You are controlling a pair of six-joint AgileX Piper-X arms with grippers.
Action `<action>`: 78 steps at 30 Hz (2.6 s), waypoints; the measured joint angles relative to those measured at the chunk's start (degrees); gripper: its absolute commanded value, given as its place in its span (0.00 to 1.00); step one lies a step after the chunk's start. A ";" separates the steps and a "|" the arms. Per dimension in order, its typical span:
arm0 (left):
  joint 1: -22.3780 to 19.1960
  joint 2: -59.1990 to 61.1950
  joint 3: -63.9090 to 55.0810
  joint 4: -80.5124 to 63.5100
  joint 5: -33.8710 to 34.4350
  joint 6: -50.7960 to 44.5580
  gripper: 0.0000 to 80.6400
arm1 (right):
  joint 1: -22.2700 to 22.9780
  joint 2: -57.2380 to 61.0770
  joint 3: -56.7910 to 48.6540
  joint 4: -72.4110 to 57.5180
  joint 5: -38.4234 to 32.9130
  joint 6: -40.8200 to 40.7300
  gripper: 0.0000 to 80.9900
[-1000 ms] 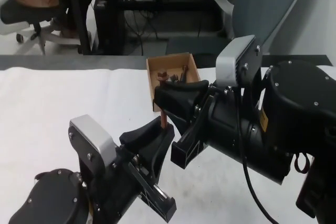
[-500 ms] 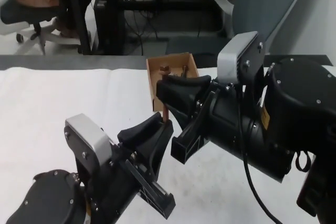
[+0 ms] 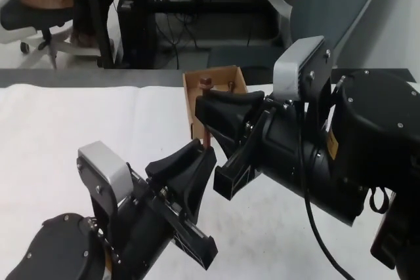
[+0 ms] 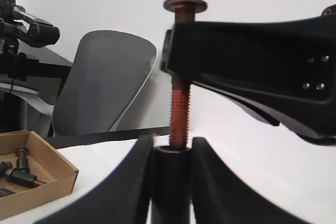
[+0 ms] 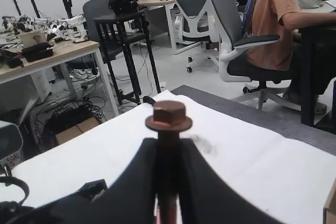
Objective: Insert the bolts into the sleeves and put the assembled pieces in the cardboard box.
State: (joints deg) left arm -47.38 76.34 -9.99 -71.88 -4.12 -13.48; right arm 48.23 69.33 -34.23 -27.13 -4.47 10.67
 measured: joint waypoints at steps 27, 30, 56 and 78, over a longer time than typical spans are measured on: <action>-3.02 0.37 0.00 -3.73 0.83 -2.73 0.02 | 0.00 0.49 0.00 0.39 1.60 1.03 0.01; -3.08 0.37 0.00 -3.56 0.20 -0.40 0.02 | 0.00 0.50 0.00 0.53 1.40 2.46 0.01; -2.43 0.37 -0.20 1.46 -5.02 9.90 0.02 | 0.00 -3.22 0.15 1.90 1.38 2.71 0.01; -2.43 0.37 -0.20 -1.13 -3.11 6.65 0.02 | 0.00 -2.76 -0.12 3.21 1.38 3.01 0.01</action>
State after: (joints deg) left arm -49.81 76.72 -10.19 -73.00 -7.23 -6.82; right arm 48.23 66.57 -34.35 -23.92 -3.09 13.68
